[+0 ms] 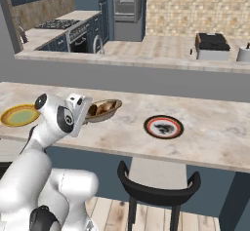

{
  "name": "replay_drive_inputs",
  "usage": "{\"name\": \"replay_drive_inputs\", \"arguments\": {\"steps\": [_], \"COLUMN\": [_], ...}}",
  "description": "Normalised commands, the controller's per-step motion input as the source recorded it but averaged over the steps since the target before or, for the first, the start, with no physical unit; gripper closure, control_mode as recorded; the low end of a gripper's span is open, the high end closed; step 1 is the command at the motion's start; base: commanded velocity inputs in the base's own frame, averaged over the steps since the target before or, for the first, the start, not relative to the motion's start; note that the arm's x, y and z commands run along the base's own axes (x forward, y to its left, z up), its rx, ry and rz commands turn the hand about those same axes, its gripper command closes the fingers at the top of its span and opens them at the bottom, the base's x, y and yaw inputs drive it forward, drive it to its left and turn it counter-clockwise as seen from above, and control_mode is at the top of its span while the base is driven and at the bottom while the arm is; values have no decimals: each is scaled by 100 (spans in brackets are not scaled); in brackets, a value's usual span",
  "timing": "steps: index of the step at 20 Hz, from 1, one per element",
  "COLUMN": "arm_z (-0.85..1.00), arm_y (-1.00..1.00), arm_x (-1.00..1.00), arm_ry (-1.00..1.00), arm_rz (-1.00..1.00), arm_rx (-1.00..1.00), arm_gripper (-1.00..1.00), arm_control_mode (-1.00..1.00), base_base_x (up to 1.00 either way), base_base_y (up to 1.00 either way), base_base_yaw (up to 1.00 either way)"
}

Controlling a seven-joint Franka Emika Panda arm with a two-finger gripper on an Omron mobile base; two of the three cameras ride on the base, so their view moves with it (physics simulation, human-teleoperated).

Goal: Pick the chicken drumstick and sweet potato from their plates and place them in the bowl. Then put the bowl in the fridge.

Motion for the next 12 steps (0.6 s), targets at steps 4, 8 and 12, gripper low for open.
{"name": "replay_drive_inputs", "arguments": {"steps": [4,8,12], "arm_z": [39,38,33], "arm_y": [-6,-1,0], "arm_x": [-24,-26,-30], "arm_ry": [0,0,3], "arm_rz": [18,30,31], "arm_rx": [10,4,0], "arm_gripper": [100,100,100], "arm_control_mode": [-100,-100,-100], "base_base_x": [0,0,0], "base_base_y": [0,0,0], "base_base_yaw": [0,0,0]}}
